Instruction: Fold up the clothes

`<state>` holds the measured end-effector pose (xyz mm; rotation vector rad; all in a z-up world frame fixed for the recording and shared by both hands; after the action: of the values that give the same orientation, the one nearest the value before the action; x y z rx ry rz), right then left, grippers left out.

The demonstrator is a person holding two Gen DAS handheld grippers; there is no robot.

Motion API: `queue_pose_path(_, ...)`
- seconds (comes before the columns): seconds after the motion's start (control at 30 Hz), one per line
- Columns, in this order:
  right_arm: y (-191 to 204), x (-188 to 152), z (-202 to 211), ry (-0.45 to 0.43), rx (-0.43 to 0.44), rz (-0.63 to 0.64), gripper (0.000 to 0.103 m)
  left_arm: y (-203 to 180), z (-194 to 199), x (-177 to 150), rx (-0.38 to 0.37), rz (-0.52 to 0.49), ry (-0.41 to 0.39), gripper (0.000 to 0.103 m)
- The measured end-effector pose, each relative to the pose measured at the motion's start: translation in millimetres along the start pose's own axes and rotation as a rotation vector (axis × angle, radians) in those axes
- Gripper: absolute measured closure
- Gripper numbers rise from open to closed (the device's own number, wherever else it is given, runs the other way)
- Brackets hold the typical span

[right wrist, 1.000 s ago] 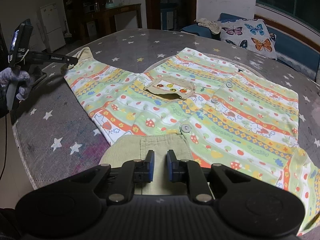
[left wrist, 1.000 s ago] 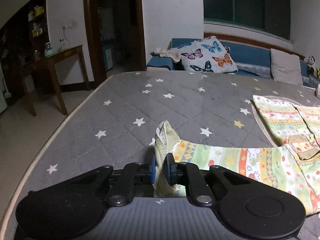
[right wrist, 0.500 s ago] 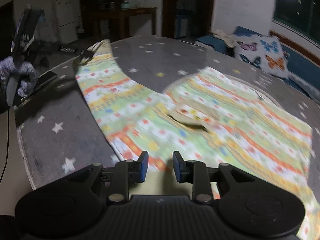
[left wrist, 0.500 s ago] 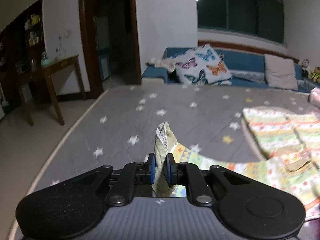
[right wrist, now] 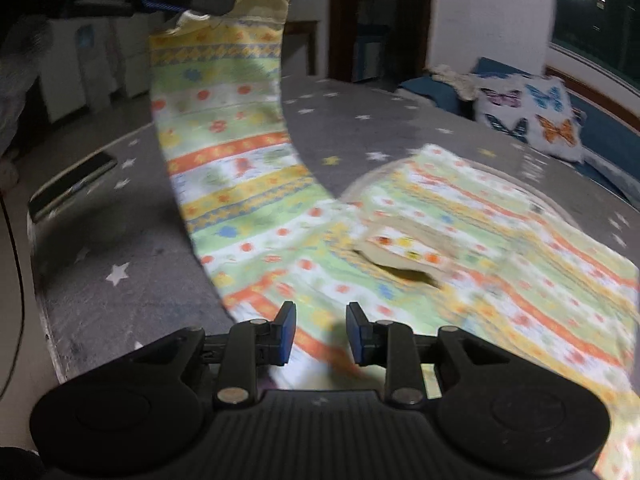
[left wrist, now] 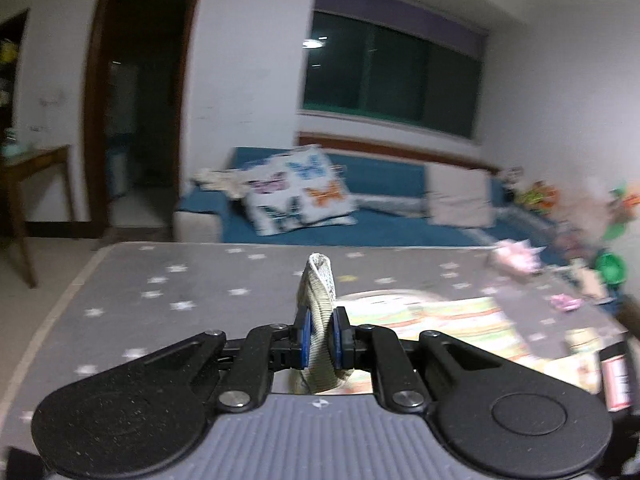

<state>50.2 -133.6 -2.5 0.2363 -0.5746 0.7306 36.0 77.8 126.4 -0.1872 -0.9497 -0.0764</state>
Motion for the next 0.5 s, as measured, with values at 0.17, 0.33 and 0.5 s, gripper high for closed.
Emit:
queue_pose_path(0.17,-42.4,-26.8,26.8,-0.019,-0.063,-0.118,0.076,-58.6,-21.9,5.4,-0.154,-0.041,0.018,0.091)
queue_pose_path(0.33,-79.7,-54.3,47.2,-0.032,-0.102,-0.247,0.076,-106.8,-54.4,-3.9,-0.234,-0.081,0.055,0.090)
queue_pose_path(0.5,-98.2,-72.2,55.1,-0.036,-0.104,-0.321,0.076,-144.6,-86.4,-24.8,-0.280,-0.129,0.112,0.079)
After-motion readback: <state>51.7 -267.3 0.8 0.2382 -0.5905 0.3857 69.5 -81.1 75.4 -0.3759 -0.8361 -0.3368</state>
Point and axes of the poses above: each gripper's, at about its wrist camera, not at the fingertips, and z roughly against the way its jaws point, y to its left, x to its top, the point moved 2 cm from there along -z, roughly the way its jaws point, and after that the axes turned 10 degrees about y, right-handed, at the moved point
